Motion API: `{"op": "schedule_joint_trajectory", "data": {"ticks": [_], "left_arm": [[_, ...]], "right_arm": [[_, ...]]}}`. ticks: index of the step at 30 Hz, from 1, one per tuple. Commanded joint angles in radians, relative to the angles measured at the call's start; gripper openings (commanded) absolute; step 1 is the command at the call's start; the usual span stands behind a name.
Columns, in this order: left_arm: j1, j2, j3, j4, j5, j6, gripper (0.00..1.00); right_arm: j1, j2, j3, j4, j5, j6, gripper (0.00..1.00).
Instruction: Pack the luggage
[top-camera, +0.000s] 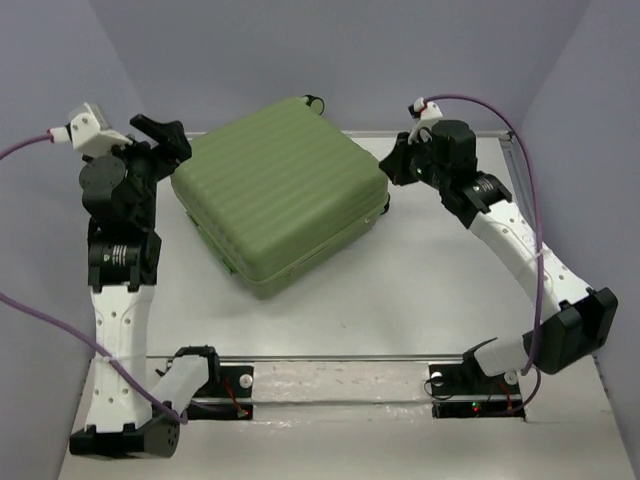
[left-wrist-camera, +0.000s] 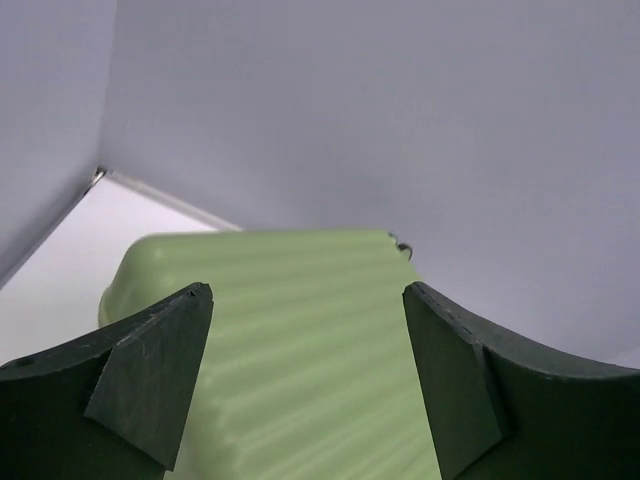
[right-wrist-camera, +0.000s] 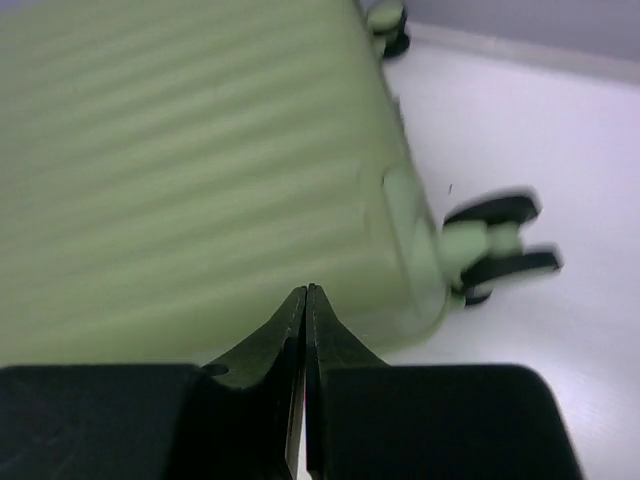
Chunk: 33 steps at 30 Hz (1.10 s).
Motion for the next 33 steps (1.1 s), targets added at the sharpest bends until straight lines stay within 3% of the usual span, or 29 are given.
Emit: {"op": "schedule_joint_trajectory", "data": {"ticks": [1,2,4,7,10,15,16,20,26,28,31,33], "left_arm": [[-0.002,0.200,0.081,0.005,0.080,0.048,0.89],[0.013,0.290,0.125,-0.003,0.091,0.034,0.89],[0.042,0.369,0.182,0.019,0.196,0.025,0.88],[0.098,0.519,0.262,0.019,0.232,0.007,0.88],[0.148,0.691,0.455,-0.029,0.284,-0.012,0.88],[0.211,0.996,0.747,-0.151,0.330,-0.039,0.88],[0.216,1.092,0.869,-0.186,0.341,-0.039,0.88],[0.226,1.257,1.061,-0.286,0.373,-0.023,0.88],[0.240,1.279,0.906,-0.238,0.459,-0.016,0.86],[0.230,1.219,0.768,-0.118,0.487,-0.027,0.86],[0.222,1.031,0.371,0.098,0.537,-0.111,0.85],[0.222,0.966,0.248,0.188,0.534,-0.156,0.85]], "right_arm": [[0.077,-0.163,-0.268,0.138,-0.134,0.056,0.07],[0.103,-0.192,-0.381,0.196,-0.161,0.083,0.07],[0.177,-0.247,-0.474,0.227,-0.206,0.111,0.07],[0.234,-0.275,-0.618,0.249,-0.212,0.122,0.07],[0.243,-0.283,-0.739,0.311,-0.223,0.160,0.07],[0.243,-0.212,-0.773,0.419,-0.191,0.189,0.07],[0.243,-0.185,-0.758,0.426,-0.186,0.194,0.07],[0.243,-0.116,-0.723,0.492,-0.120,0.215,0.07],[0.243,0.005,-0.605,0.511,-0.038,0.192,0.07],[0.234,0.033,-0.551,0.514,-0.021,0.186,0.07],[0.185,0.091,-0.485,0.525,-0.039,0.189,0.07],[0.155,0.111,-0.428,0.534,-0.063,0.188,0.07]]}}
